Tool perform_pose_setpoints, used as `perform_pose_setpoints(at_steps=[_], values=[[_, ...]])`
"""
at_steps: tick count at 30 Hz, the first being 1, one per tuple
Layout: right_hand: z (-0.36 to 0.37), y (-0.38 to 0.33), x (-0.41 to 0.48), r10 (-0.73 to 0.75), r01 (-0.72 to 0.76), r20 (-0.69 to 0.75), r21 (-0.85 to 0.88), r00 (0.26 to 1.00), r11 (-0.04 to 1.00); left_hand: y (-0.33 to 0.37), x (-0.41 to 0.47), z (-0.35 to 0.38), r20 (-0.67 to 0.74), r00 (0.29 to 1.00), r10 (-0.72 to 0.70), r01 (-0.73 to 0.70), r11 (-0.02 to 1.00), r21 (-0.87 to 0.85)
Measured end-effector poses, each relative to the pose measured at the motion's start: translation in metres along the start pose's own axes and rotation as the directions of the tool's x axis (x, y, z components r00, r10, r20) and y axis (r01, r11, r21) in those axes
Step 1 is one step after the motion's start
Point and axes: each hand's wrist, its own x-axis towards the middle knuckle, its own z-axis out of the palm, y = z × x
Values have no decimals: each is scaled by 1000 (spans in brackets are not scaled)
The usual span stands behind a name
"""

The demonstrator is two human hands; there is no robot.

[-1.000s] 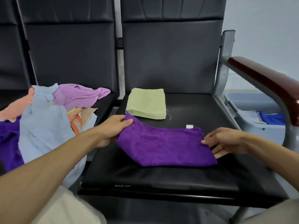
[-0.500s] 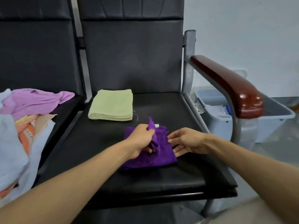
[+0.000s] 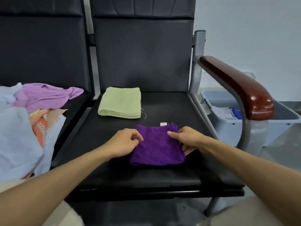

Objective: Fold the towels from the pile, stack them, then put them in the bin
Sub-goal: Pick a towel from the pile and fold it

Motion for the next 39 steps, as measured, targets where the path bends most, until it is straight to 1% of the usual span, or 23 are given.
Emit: perform_pose_setpoints(at_steps=[2, 3, 4, 5, 6, 9, 11, 15, 18, 19, 20, 22, 23, 25, 26, 28, 29, 31, 33, 36, 37, 38, 39], values=[[8, -5, 2, -43, 25, -84, -202, 996, 979, -8, -2, -7, 134, 991, 5, -29, 984, 178], [12, -8, 5, -76, 35, -112, -332, 991, 943, -10, -2, -9, 191, 982, 6, -52, 970, 238], [14, -10, 7, -106, 36, -138, -435, 985, 900, -10, -1, -11, 214, 977, 4, -62, 962, 264], [17, -13, 8, -128, 35, -161, -481, 979, 876, -9, -1, -13, 206, 978, 0, -56, 963, 265], [19, -15, 9, -144, 41, -184, -473, 972, 880, -8, -1, -14, 186, 982, -5, -42, 967, 250], [23, -24, 11, -183, 122, -237, -252, 954, 960, -12, -1, -17, 156, 987, -44, 13, 981, 195], [24, -29, 12, -212, 194, -244, -93, 946, 976, -15, -1, -16, 127, 989, -71, 52, 988, 145], [23, -42, 9, -294, 307, -200, 33, 935, 951, -18, 2, -14, 24, 991, -134, 134, 991, 13], [21, -53, 0, -373, 402, -171, 188, 912, 896, -20, 7, -10, -37, 976, -215, 202, 955, -218], [20, -58, -4, -405, 434, -165, 224, 899, 873, -19, 8, -10, -41, 967, -250, 221, 912, -346], [19, -61, -7, -433, 460, -158, 248, 887, 852, -18, 9, -9, -23, 957, -289, 241, 838, -489], [18, -66, -12, -464, 486, -147, 296, 874, 822, -14, 7, -9, 86, 943, -320, 275, 611, -743], [17, -68, -15, -470, 489, -142, 324, 871, 809, -12, 5, -9, 155, 939, -309, 295, 485, -823], [16, -70, -19, -482, 499, -144, 357, 864, 789, -11, 1, -7, 245, 929, -276, 320, 269, -909], [15, -70, -20, -480, 503, -156, 357, 863, 787, -10, 0, -7, 244, 929, -277, 303, 197, -932], [13, -69, -22, -460, 501, -199, 340, 865, 796, -10, -1, -7, 154, 932, -329, 209, 140, -968], [11, -68, -22, -440, 491, -219, 333, 871, 805, -10, -2, -8, 93, 928, -361, 156, 149, -977], [10, -66, -21, -389, 455, -249, 326, 887, 829, -11, -3, -12, -35, 915, -402, 59, 217, -974], [10, -62, -18, -358, 431, -265, 311, 895, 847, -11, -6, -16, -164, 903, -396, -32, 320, -947], [14, -62, -16, -372, 432, -238, 298, 897, 851, -9, -11, -22, -353, 871, -341, -148, 502, -852], [16, -63, -16, -378, 429, -212, 323, 901, 843, -9, -12, -23, -389, 861, -329, -160, 549, -820], [19, -66, -16, -381, 425, -189, 357, 905, 832, -10, -11, -24, -389, 861, -328, -154, 560, -814], [23, -69, -17, -382, 420, -174, 390, 908, 819, -11, -12, -25, -340, 878, -336, -124, 527, -841]])
